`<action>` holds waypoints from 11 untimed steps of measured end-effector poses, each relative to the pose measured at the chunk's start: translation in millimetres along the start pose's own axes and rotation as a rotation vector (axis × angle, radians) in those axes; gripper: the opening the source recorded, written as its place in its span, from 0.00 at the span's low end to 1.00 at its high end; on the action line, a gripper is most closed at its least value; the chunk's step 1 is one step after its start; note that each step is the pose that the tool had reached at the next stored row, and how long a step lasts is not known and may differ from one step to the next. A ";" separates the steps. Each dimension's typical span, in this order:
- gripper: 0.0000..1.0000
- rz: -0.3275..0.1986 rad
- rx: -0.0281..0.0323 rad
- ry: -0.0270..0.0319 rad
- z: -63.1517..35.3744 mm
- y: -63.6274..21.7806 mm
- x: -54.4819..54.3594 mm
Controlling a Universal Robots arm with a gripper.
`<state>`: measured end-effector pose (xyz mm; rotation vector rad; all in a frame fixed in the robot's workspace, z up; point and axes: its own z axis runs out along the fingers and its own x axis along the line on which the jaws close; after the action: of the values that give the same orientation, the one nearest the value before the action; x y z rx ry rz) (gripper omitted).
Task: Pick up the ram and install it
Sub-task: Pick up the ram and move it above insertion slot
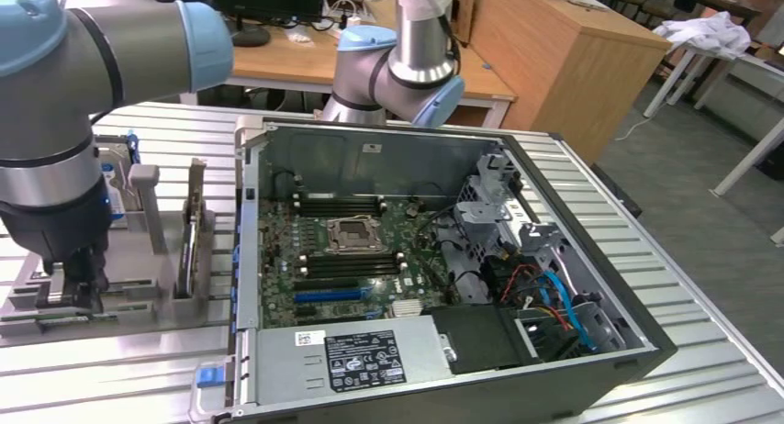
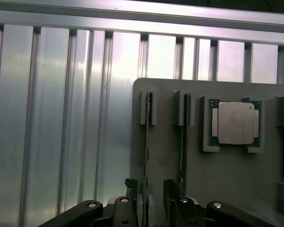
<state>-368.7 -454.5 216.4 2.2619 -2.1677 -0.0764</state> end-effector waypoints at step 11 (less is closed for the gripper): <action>0.36 0.000 -0.0001 0.0001 7.6 -0.3 0.3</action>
<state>-368.8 -454.5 208.8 2.2619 -2.1676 -0.0764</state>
